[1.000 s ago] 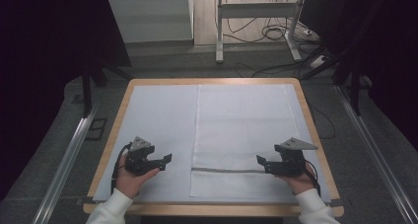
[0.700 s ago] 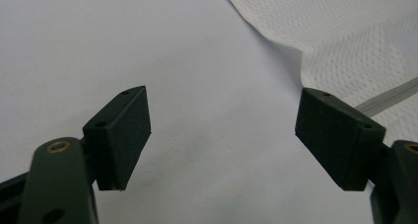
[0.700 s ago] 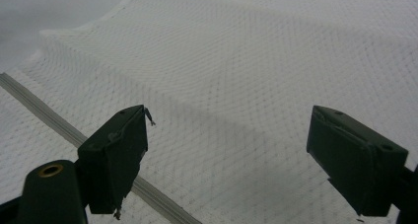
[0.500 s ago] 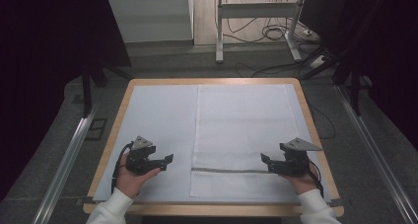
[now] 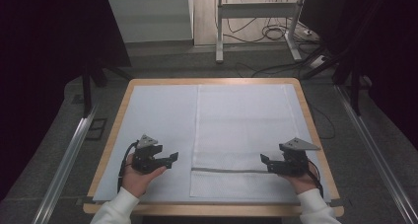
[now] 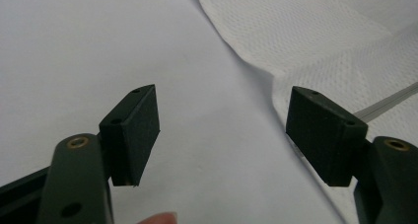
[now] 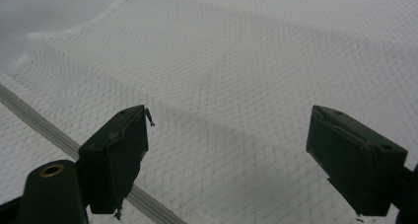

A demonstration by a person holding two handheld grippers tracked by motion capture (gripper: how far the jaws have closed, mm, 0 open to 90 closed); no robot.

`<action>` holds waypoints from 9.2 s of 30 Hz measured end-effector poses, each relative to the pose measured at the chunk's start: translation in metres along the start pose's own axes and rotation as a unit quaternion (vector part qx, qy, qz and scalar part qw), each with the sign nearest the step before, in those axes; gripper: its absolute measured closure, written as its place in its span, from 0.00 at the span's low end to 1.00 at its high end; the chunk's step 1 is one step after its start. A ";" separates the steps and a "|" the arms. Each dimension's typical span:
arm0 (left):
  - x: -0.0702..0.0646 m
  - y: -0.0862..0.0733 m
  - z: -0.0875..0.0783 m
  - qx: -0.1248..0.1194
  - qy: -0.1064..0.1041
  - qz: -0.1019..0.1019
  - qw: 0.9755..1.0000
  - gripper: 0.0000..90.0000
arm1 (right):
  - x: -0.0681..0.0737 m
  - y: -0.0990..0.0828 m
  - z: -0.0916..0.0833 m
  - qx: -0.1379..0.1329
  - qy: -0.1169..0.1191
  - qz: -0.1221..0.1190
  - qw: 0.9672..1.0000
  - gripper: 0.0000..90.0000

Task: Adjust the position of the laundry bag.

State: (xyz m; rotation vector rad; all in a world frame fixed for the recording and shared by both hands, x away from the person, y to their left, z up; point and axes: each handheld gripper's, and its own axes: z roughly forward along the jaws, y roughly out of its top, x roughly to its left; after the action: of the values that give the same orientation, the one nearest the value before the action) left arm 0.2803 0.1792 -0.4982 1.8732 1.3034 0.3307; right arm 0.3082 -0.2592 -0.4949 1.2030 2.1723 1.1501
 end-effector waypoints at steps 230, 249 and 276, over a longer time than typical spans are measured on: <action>-0.005 0.009 0.046 0.073 -0.070 -0.018 0.995 1.00 | -0.062 0.005 0.011 0.159 -0.056 0.047 0.985 0.97; 0.027 0.000 0.028 0.077 -0.065 -0.043 0.994 1.00 | -0.043 0.008 0.022 0.153 -0.015 0.048 0.987 0.97; 0.069 -0.018 0.011 0.083 -0.043 -0.071 0.993 0.99 | 0.003 0.018 0.047 0.149 0.014 0.007 0.989 0.97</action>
State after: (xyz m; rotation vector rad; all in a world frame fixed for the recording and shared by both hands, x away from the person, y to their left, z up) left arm 0.3049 0.2366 -0.5338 1.8948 1.4324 0.0682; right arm 0.3474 -0.2293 -0.5073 1.3302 2.4237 0.8738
